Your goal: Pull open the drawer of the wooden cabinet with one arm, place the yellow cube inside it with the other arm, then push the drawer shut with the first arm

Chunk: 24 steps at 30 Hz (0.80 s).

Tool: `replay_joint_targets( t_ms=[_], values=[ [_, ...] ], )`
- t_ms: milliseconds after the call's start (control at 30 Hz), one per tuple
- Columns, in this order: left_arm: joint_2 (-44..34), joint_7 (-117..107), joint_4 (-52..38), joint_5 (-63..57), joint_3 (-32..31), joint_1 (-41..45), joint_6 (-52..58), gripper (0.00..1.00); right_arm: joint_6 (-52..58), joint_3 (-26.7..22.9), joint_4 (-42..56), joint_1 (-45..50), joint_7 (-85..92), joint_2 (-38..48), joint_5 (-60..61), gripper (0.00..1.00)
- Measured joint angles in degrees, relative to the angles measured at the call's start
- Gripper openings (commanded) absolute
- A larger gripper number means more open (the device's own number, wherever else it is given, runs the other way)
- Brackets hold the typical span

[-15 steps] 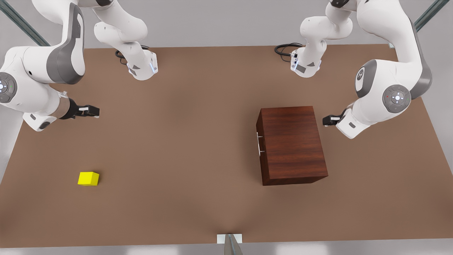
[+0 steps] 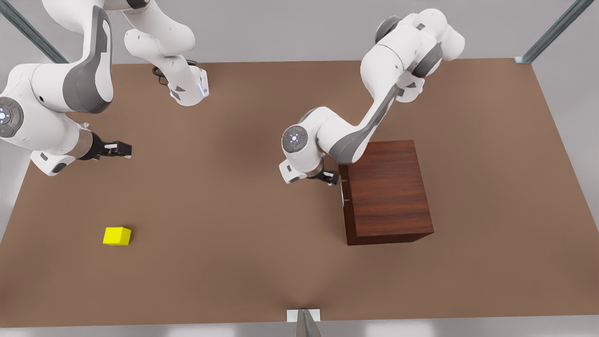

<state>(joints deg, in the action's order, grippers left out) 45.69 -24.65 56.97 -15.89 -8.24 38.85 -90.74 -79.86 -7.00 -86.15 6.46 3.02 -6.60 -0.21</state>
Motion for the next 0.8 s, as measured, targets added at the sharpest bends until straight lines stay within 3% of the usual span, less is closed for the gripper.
replay_joint_targets(
  t_ms=[800],
  values=[
    [5.62, -30.17, -0.82, -3.27, 5.32, 0.80, 1.40, 1.00, -0.60, -0.09, -0.81, -0.14, 0.71, -0.08, 0.00, 1.00]
  ],
)
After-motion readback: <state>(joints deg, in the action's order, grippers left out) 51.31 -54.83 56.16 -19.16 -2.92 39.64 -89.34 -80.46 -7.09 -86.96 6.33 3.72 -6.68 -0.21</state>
